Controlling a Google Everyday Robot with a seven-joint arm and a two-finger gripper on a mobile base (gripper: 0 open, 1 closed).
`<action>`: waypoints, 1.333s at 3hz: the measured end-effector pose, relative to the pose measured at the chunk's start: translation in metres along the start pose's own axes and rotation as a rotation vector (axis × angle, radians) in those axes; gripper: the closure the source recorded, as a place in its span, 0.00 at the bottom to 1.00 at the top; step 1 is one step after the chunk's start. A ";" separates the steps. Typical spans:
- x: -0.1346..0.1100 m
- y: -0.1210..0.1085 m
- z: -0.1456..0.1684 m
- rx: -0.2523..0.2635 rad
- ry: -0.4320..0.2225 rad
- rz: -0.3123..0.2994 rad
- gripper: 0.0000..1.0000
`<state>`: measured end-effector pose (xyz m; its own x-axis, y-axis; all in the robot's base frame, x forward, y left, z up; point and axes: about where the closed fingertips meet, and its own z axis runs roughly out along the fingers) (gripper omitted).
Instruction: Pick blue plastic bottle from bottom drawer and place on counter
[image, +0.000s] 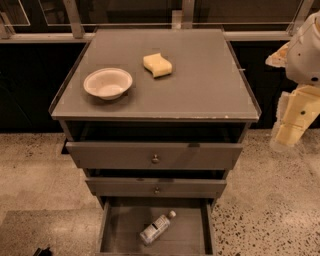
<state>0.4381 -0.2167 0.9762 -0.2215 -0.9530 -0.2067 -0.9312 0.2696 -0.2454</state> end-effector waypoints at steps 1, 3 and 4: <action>0.000 0.000 0.000 0.000 0.000 0.000 0.00; -0.023 0.062 0.027 0.059 -0.086 0.296 0.00; -0.050 0.101 0.082 -0.023 -0.180 0.524 0.00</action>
Offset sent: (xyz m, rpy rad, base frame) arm -0.0589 0.0367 -0.0818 0.1501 -0.0223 -0.4651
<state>0.3790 -0.1306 0.8838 -0.6059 -0.6526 -0.4550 -0.7161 0.6965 -0.0455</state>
